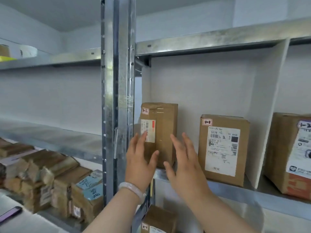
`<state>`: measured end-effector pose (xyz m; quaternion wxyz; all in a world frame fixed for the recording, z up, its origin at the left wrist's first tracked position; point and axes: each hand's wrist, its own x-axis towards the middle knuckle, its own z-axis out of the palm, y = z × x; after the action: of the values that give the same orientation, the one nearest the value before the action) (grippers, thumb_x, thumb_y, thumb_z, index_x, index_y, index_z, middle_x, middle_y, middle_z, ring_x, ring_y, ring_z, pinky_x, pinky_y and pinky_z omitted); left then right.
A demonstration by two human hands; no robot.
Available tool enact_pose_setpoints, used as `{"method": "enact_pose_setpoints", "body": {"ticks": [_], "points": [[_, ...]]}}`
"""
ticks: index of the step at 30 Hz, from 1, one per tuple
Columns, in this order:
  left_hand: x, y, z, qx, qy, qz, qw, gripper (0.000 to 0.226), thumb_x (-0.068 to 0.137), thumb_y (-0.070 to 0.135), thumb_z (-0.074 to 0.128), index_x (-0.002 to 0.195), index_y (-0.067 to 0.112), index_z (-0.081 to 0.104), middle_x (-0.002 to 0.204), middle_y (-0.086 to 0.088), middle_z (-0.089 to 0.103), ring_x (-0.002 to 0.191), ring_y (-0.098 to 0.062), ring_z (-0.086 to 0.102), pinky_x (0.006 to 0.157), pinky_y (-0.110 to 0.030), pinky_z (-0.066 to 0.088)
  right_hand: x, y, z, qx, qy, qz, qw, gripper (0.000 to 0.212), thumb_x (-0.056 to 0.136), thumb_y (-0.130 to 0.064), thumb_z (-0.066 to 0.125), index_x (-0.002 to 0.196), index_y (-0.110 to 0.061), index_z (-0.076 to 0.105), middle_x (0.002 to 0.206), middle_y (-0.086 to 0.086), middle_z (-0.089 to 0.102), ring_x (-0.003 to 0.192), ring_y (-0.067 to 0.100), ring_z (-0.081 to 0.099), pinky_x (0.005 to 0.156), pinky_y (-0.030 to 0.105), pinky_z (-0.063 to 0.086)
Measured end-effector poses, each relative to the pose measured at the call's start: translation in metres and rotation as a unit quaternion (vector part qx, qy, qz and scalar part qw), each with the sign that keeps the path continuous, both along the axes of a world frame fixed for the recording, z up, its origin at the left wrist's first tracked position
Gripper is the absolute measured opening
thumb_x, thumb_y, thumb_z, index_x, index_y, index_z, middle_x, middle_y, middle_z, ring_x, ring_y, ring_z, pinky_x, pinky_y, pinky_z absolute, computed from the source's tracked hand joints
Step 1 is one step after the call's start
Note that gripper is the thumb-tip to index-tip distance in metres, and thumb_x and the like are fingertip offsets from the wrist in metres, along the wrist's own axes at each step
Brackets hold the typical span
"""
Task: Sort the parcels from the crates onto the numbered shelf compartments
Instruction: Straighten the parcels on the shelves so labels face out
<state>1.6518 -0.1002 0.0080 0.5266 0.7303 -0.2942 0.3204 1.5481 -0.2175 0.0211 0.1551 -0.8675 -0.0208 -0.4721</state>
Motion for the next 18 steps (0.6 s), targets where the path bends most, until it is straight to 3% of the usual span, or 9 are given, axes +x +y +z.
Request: {"method": "enact_pose_setpoints", "body": {"ticks": [5, 10, 14, 18], "points": [[0.026, -0.004, 0.001, 0.036, -0.017, -0.059, 0.997, 0.079, 0.093, 0.026, 0.063, 0.148, 0.053, 0.014, 0.157, 0.007, 0.019, 0.144, -0.015, 0.026, 0.116, -0.04, 0.032, 0.037, 0.002, 0.007, 0.036, 0.019, -0.024, 0.999, 0.085, 0.093, -0.036, 0.055, 0.141, -0.06, -0.01, 0.158, -0.016, -0.013, 0.146, 0.018, 0.018, 0.106, 0.034, 0.039], [0.05, -0.011, -0.001, 0.033, -0.003, -0.12, 0.992, 0.083, 0.091, 0.022, 0.064, 0.147, 0.058, 0.014, 0.152, 0.002, 0.026, 0.136, -0.012, 0.033, 0.111, -0.033, 0.037, 0.063, 0.003, 0.002, 0.053, 0.014, -0.046, 0.997, 0.083, 0.093, -0.027, 0.057, 0.141, -0.061, -0.001, 0.159, -0.017, -0.004, 0.141, 0.016, 0.03, 0.102, 0.035, 0.046], [0.063, -0.02, 0.002, 0.051, -0.001, -0.149, 0.988, 0.085, 0.091, 0.02, 0.067, 0.146, 0.056, 0.014, 0.154, 0.002, 0.024, 0.138, -0.013, 0.03, 0.11, -0.025, 0.031, 0.071, -0.008, 0.0, 0.065, 0.028, -0.075, 0.995, 0.088, 0.091, -0.014, 0.058, 0.142, -0.061, 0.004, 0.158, -0.021, -0.003, 0.14, 0.011, 0.031, 0.1, 0.024, 0.041], [0.072, -0.027, 0.004, 0.063, 0.004, -0.156, 0.986, 0.088, 0.091, 0.02, 0.066, 0.148, 0.055, 0.009, 0.156, 0.007, 0.019, 0.141, -0.014, 0.031, 0.112, -0.03, 0.034, 0.077, -0.012, -0.002, 0.069, 0.052, -0.101, 0.991, 0.086, 0.091, -0.012, 0.058, 0.146, -0.053, 0.006, 0.158, -0.022, -0.008, 0.138, 0.009, 0.032, 0.096, 0.015, 0.035]]}}
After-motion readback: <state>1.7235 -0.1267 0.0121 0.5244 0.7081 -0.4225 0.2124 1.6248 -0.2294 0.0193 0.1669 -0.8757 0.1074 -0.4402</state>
